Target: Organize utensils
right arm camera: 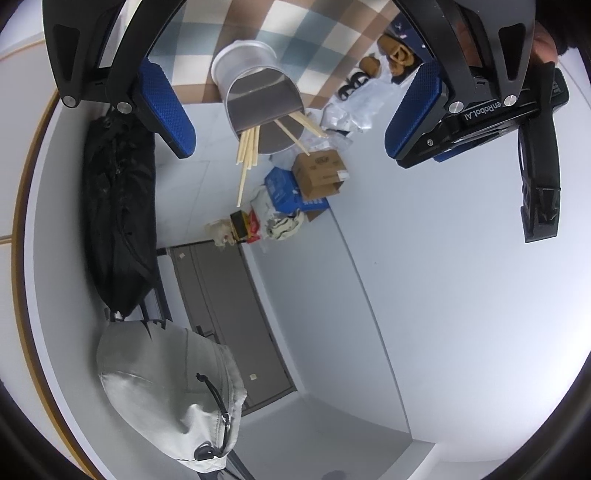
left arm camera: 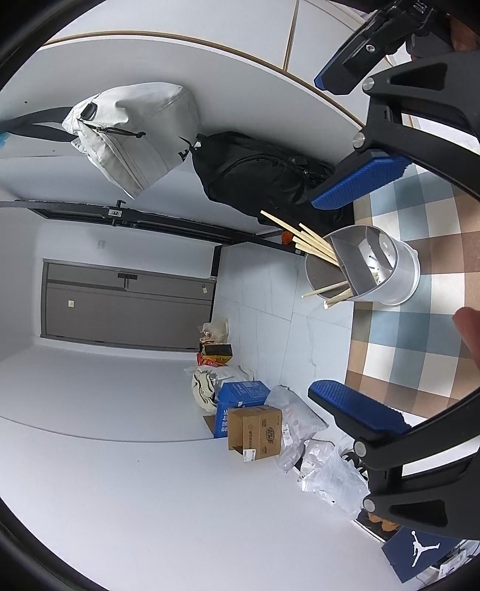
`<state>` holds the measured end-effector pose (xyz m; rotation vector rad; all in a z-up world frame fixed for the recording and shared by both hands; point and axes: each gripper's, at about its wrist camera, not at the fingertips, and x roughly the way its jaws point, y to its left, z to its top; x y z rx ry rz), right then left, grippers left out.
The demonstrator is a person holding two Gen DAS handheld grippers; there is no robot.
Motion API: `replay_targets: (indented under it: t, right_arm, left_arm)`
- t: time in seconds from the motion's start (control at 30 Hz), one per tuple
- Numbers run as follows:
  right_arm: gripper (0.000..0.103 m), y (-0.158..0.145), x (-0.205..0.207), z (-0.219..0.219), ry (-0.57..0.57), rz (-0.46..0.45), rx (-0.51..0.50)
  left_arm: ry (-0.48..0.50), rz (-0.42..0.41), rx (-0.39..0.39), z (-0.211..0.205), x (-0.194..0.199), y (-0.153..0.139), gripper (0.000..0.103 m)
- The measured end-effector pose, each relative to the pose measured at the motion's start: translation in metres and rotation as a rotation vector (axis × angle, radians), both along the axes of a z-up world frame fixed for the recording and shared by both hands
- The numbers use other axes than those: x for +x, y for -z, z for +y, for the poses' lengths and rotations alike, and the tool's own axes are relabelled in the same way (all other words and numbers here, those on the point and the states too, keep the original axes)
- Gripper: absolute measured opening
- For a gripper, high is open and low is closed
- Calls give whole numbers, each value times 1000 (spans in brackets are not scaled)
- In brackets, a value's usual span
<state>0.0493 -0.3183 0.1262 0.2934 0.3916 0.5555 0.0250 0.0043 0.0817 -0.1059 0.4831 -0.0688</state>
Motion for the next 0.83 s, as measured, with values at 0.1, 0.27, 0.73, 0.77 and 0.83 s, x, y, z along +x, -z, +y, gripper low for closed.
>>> replay_targets:
  t: [0.1, 0.27, 0.73, 0.77, 0.83]
  right_arm:
    - [103, 0, 0, 0, 0, -1, -2]
    - [103, 0, -1, 0, 0, -1, -3]
    - [103, 3, 3, -1, -6, 2, -11]
    - [103, 4, 3, -1, -7, 4, -13]
    - [103, 6, 5, -1, -7, 6, -16]
  left_arm:
    - [5, 2, 1, -1, 0, 1, 91]
    - [3, 10, -2, -1, 1, 2, 91]
    - [5, 16, 0, -2, 2, 6, 91]
    - [10, 13, 7, -2, 2, 7, 91]
    - [10, 13, 13, -3, 5, 11, 91]
